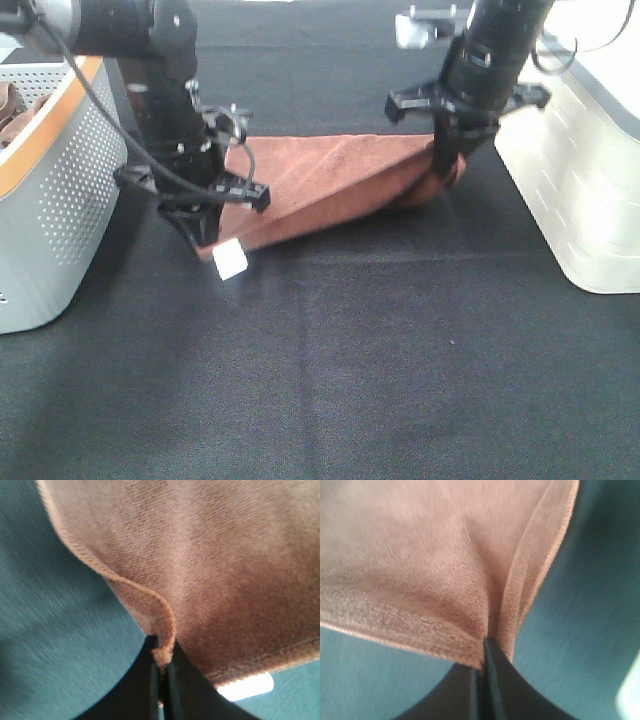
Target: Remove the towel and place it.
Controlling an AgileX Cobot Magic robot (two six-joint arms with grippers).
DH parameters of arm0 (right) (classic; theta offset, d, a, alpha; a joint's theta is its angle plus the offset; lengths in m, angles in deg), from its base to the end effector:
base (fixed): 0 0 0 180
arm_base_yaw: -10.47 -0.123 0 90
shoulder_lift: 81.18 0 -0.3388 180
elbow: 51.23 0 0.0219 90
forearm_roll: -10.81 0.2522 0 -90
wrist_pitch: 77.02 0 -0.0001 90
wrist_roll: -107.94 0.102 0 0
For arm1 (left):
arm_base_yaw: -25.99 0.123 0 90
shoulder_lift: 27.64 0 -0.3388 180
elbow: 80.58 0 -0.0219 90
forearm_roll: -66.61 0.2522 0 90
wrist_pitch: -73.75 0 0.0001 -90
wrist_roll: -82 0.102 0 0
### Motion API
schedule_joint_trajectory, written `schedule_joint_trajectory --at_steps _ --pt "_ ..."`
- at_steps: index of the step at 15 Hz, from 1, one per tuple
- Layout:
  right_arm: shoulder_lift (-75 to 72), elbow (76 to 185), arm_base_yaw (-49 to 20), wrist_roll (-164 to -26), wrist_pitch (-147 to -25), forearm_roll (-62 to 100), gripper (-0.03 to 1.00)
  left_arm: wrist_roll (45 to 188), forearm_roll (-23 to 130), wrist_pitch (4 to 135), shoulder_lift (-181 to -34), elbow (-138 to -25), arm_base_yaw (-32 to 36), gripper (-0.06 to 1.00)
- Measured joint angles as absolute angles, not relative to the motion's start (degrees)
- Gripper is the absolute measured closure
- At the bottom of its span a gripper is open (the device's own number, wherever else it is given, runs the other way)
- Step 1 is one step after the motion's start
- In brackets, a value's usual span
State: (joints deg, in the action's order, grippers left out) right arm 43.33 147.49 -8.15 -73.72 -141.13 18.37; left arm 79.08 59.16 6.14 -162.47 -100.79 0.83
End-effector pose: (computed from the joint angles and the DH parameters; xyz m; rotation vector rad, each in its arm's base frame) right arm 0.4307 0.1579 0.2550 -0.4549 2.9427 0.2213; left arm 0.4234 -0.2124 0.1769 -0.5138 -3.0274 0.1633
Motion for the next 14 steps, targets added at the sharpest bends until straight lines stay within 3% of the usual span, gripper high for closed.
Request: schedule_joint_trajectory --at_steps 5,10,11,13,14 --pt "43.33 139.87 -8.15 -73.72 -140.39 18.72 0.97 79.08 57.85 6.48 -161.16 -95.4 -0.43 0.94" --pt "43.33 139.07 -8.15 -73.72 -140.33 18.66 0.97 79.08 57.62 6.6 -160.7 -93.63 -1.74 0.94" --pt "43.33 139.07 -8.15 -73.72 -140.33 18.37 0.95 79.08 58.02 6.6 -160.7 -93.63 -1.74 0.89" --pt "43.33 139.07 -7.98 -72.57 -140.79 16.02 0.72 79.08 59.68 5.22 -160.7 -93.28 -1.74 0.58" --pt "43.33 139.07 -7.98 -72.57 -140.79 16.02 0.72 79.08 59.68 5.22 -160.7 -93.28 -1.74 0.58"
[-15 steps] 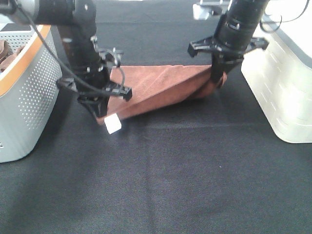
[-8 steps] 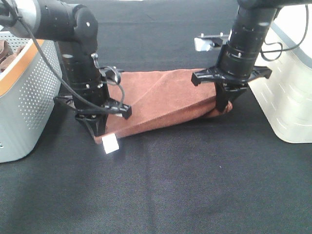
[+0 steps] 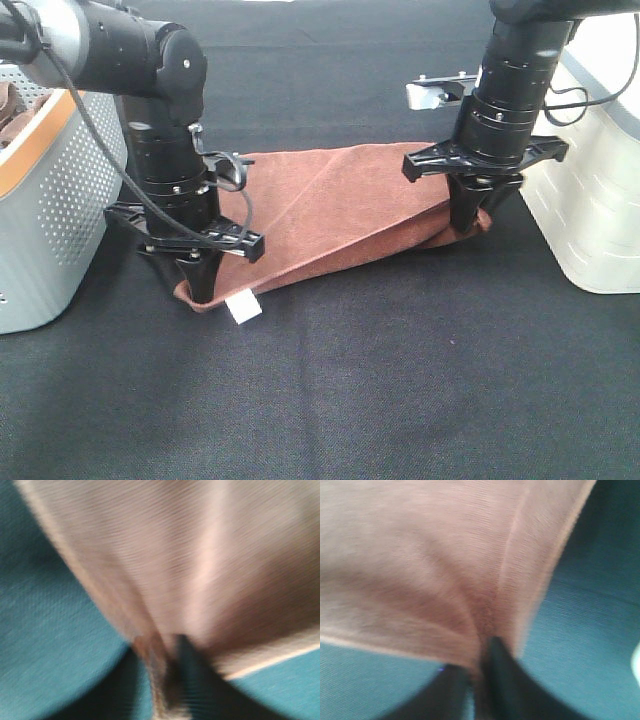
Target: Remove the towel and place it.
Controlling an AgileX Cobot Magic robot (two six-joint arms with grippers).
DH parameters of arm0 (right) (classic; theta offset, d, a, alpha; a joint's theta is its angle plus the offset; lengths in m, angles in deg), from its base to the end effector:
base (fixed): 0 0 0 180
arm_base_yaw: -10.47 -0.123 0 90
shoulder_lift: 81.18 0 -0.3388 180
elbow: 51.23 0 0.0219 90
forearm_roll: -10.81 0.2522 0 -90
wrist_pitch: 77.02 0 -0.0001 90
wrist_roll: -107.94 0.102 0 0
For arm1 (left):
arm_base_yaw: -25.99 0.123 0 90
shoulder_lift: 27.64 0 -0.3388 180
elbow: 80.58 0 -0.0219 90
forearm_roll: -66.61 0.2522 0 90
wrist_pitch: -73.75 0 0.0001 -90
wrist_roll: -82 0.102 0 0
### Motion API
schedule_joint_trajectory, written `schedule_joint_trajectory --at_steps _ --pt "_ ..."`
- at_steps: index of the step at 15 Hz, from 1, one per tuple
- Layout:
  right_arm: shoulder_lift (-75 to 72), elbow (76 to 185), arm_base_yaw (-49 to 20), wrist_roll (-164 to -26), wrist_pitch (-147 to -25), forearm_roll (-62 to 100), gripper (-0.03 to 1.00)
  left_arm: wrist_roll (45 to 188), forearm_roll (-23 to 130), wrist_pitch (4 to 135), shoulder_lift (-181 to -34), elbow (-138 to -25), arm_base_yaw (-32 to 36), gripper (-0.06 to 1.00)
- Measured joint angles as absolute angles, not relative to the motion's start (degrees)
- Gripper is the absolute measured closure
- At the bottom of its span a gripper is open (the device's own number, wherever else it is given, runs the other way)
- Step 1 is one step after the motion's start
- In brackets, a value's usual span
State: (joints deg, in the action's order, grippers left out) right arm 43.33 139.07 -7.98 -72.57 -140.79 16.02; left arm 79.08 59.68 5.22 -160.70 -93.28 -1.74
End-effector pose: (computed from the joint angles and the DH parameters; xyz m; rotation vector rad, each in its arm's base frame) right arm 0.4096 0.1454 0.2171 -0.4536 3.0835 0.1353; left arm 0.3881 -0.2170 0.1618 -0.5593 -2.9086 0.0952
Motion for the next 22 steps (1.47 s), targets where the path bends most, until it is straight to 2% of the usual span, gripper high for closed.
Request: schedule_joint_trajectory --at_steps 1,2,3,4,17,22 --pt "43.33 139.07 -7.98 -72.46 -141.42 15.74 0.57 79.08 59.79 5.05 -160.7 -93.28 -1.63 0.45" --pt "43.33 139.07 -7.98 -72.46 -144.0 15.74 0.34 79.08 59.79 4.93 -160.7 -93.28 -1.63 0.33" --pt "43.33 139.07 -7.98 -72.46 -145.43 15.74 0.26 79.08 59.79 4.88 -160.58 -93.28 -1.63 0.25" --pt "43.28 139.07 -7.98 -72.46 -146.06 15.74 0.22 79.14 59.79 4.88 -160.35 -93.28 -1.63 0.24" --pt "43.28 139.07 -7.98 -72.46 -146.4 15.74 0.19 81.43 59.79 4.36 -155.02 -90.76 -1.63 0.19" --pt "40.41 139.07 -7.98 -72.46 -146.52 17.23 0.19 82.0 59.85 4.42 -144.37 -90.76 -1.63 0.19"
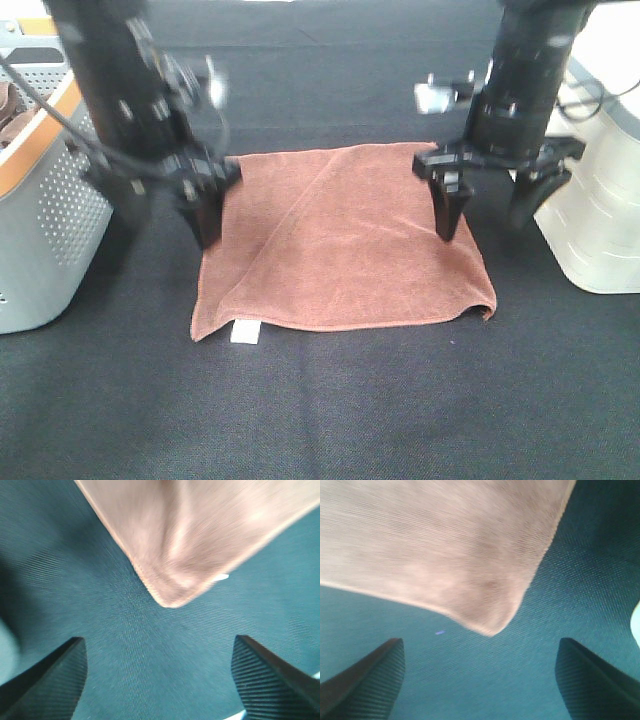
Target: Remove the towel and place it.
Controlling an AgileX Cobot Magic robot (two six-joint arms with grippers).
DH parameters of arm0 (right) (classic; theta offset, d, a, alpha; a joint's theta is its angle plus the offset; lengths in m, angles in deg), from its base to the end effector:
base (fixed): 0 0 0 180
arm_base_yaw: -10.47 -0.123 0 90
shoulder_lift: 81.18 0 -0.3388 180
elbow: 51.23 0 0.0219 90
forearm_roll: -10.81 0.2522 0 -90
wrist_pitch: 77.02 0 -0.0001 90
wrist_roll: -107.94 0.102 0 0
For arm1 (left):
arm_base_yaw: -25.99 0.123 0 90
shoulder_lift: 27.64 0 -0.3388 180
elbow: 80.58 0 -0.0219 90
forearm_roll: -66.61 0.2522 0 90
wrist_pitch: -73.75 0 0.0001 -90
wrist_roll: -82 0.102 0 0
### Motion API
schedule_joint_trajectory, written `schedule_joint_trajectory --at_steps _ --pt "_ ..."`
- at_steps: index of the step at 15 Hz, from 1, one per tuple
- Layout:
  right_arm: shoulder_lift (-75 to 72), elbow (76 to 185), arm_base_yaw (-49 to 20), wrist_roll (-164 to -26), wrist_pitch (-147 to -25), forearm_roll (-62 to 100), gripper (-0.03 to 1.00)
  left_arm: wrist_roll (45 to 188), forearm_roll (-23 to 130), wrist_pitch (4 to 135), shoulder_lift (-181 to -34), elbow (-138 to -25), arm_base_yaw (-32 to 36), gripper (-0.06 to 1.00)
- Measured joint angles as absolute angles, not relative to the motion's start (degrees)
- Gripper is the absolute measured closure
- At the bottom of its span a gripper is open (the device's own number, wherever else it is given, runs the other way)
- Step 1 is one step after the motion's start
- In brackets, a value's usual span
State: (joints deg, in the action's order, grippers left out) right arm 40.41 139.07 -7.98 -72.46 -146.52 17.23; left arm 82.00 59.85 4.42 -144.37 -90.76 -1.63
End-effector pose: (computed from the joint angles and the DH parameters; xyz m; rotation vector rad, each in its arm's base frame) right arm 0.3942 0.1428 0.2390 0.4475 -3.0752 -0.1574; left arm 0.3561 -0.1990 0.2736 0.6814 3.0164 -0.1947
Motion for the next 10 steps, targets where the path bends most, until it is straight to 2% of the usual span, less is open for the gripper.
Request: schedule_joint_trajectory --at_steps 7,10 --pt "26.55 139.07 -7.98 -72.46 -146.63 20.44 0.19 82.0 60.48 4.19 -121.51 -90.76 -1.63 0.19" --pt "23.28 139.07 -7.98 -72.46 -146.69 20.55 0.19 82.0 61.0 4.13 -117.04 -90.76 -1.63 0.19"
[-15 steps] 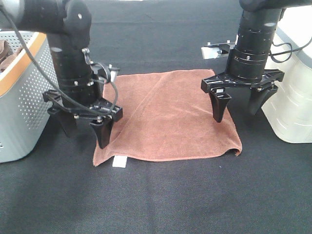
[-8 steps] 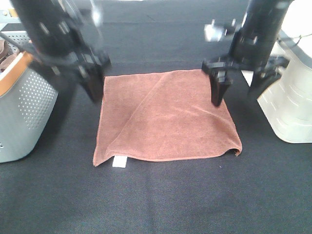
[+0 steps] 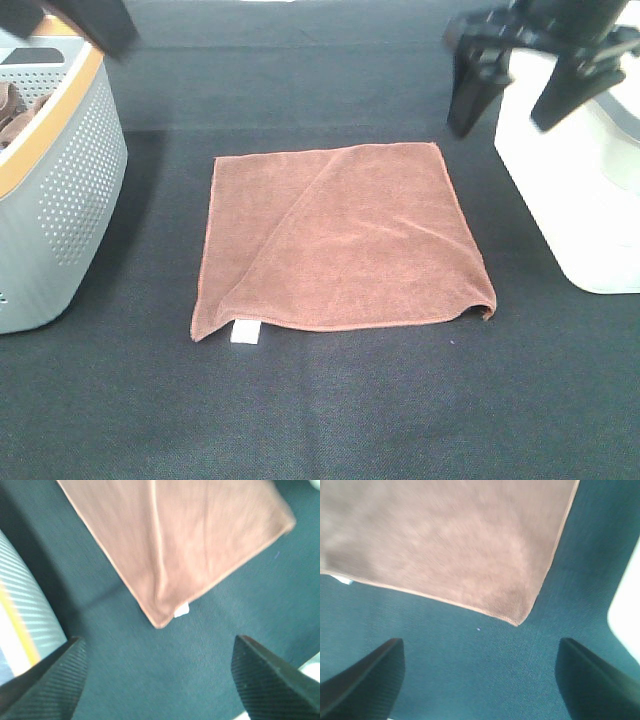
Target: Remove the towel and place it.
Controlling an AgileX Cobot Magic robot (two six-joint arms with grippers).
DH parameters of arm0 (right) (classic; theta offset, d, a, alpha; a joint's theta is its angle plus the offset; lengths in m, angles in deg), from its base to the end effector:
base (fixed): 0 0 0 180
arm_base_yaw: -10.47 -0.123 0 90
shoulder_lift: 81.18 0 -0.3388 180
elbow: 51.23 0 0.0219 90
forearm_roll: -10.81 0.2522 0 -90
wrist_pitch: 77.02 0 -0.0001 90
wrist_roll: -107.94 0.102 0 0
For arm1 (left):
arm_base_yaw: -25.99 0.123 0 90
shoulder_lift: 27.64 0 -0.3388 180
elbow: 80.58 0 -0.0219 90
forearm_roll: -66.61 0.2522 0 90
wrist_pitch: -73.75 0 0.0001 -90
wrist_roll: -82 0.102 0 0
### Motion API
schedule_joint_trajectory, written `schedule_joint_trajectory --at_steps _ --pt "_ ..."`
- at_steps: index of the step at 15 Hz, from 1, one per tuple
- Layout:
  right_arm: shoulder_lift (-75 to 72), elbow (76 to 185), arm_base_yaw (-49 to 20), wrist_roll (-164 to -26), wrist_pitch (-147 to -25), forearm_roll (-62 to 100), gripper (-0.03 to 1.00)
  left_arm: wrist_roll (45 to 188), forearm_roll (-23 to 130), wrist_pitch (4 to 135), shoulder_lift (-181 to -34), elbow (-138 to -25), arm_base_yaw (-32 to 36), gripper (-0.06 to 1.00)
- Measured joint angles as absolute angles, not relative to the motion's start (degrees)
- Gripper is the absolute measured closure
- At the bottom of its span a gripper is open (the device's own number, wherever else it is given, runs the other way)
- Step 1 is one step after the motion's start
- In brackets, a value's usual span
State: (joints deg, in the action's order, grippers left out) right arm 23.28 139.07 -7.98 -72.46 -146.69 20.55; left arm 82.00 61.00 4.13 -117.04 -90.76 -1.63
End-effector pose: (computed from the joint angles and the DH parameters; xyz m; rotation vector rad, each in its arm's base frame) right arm 0.3422 0.1312 0.3580 -0.4189 2.8436 0.3027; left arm 0.2550 -0.1440 0.4436 0.6148 2.5479 -0.3035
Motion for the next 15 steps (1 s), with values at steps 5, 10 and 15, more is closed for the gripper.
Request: schedule_joint_trajectory --at_steps 5,10,15 --pt "13.25 135.34 -7.98 -72.57 -146.75 20.66 0.19 80.57 64.89 4.08 -105.86 -84.11 -1.63 0.19" --pt "-2.22 116.03 -7.98 -74.41 -146.75 20.21 0.19 75.7 69.19 4.88 -89.02 -60.28 -1.63 0.19" --pt "-19.0 97.64 -7.98 -76.07 -146.8 20.21 0.19 75.59 69.25 5.34 -75.67 -44.01 -1.63 0.19"
